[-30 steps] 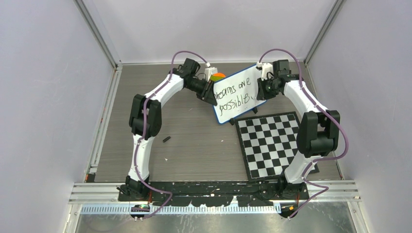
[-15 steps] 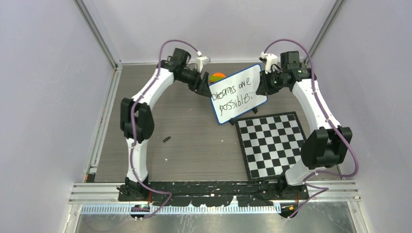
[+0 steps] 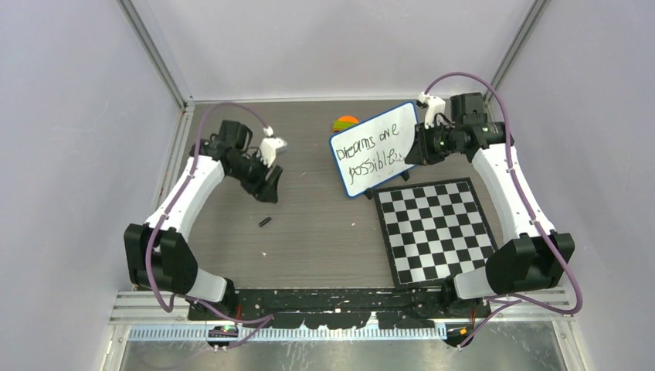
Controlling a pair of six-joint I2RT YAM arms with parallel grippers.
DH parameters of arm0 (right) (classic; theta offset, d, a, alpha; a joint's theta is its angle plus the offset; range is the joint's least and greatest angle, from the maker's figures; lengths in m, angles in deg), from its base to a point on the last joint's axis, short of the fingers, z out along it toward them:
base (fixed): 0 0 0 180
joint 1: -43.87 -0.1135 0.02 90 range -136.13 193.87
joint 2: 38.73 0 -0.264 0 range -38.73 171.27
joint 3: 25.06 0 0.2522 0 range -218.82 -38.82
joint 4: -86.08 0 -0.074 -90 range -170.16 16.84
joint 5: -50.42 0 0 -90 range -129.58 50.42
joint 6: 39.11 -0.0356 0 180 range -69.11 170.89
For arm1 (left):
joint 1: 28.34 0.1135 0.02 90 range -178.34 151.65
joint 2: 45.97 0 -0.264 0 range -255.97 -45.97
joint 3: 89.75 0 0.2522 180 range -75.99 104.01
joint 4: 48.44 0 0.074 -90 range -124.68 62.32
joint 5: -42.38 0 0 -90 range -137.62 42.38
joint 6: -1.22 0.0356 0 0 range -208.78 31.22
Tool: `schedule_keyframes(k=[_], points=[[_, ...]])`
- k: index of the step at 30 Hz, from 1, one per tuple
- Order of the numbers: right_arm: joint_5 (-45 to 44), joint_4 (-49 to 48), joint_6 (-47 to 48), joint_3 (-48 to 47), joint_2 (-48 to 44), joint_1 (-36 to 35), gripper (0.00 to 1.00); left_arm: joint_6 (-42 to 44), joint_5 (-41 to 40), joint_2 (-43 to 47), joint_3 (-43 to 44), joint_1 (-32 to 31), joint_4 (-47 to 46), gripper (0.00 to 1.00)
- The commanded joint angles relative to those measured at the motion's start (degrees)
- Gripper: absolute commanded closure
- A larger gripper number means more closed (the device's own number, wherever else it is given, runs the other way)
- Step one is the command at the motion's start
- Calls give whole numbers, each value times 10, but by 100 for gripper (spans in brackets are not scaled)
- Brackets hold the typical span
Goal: Write a sentence on the whiteboard
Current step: Write a sentence on the whiteboard, then close the whiteboard marker.
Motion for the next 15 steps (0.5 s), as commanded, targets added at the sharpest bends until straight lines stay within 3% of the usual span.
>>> schedule_keyframes(k=[1, 7, 15], points=[[20, -3, -24, 14, -29, -9, 100, 68, -102, 24, -79, -4, 4, 44], [46, -8, -39, 33, -56, -10, 100, 93, -143, 37, -169, -8, -67, 46], [50, -8, -45, 40, -71, -9, 100, 98, -155, 0, -216, -22, -126, 51]])
